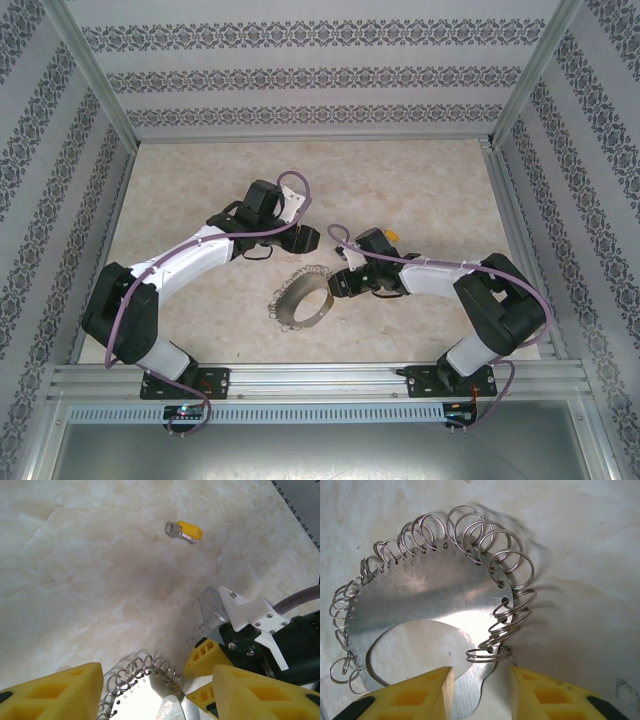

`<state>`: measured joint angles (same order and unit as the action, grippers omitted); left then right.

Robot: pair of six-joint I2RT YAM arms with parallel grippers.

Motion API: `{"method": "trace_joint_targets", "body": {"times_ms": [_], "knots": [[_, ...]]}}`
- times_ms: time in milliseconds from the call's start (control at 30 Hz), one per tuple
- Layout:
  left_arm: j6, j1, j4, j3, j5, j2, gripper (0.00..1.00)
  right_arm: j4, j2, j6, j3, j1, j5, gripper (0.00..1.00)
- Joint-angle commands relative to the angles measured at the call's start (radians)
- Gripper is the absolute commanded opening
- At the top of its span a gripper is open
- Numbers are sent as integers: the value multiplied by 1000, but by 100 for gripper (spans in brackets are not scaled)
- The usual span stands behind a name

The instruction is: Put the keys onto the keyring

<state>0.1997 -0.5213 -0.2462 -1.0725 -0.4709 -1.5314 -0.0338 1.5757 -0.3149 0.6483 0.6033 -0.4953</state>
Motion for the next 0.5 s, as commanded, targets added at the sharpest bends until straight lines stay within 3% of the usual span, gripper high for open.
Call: {"method": "trace_joint_targets", "body": {"times_ms": [0, 467], "knots": [[7, 13, 25, 9, -11, 24, 60, -24, -18, -13, 6, 8, -22, 37], [9, 15, 24, 15, -24, 37, 61, -33, -8, -24, 48, -7, -58, 48]]}}
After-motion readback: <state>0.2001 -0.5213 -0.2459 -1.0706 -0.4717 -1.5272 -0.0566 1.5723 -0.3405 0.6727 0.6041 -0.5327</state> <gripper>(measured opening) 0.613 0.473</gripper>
